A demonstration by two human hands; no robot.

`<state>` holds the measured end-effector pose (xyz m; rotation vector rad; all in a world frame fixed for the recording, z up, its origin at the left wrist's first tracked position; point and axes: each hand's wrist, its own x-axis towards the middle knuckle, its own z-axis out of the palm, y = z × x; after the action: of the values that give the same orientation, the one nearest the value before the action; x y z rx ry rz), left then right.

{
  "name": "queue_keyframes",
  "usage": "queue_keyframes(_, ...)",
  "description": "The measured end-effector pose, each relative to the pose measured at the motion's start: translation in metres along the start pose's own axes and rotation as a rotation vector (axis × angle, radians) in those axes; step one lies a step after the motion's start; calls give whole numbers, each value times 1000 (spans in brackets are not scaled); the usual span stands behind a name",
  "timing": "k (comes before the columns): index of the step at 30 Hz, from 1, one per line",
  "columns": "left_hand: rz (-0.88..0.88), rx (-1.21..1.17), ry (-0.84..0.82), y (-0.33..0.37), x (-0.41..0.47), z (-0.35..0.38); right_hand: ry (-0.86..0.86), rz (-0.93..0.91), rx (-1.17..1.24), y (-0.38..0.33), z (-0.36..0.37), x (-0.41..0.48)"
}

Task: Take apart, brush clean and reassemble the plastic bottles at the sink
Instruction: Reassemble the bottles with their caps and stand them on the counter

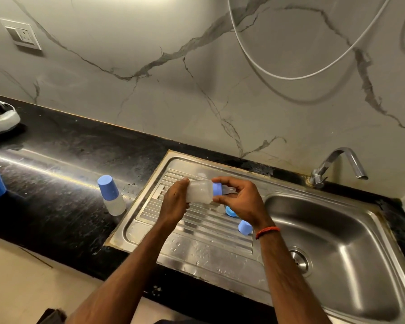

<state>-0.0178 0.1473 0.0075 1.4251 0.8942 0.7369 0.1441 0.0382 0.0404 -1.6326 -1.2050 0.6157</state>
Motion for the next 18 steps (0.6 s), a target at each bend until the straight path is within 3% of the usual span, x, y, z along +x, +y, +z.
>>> queue_keyframes(3, 104, 4, -103, 3, -3, -1, 26, 31, 24, -2, -3, -2)
queue_keyframes(9, 134, -66, -220, -2, -2, -9, 73, 68, 34, 0, -5, -5)
queue_keyframes(18, 107, -182, -119, -4, -4, 3, 45, 129, 91, 16, -18, 0)
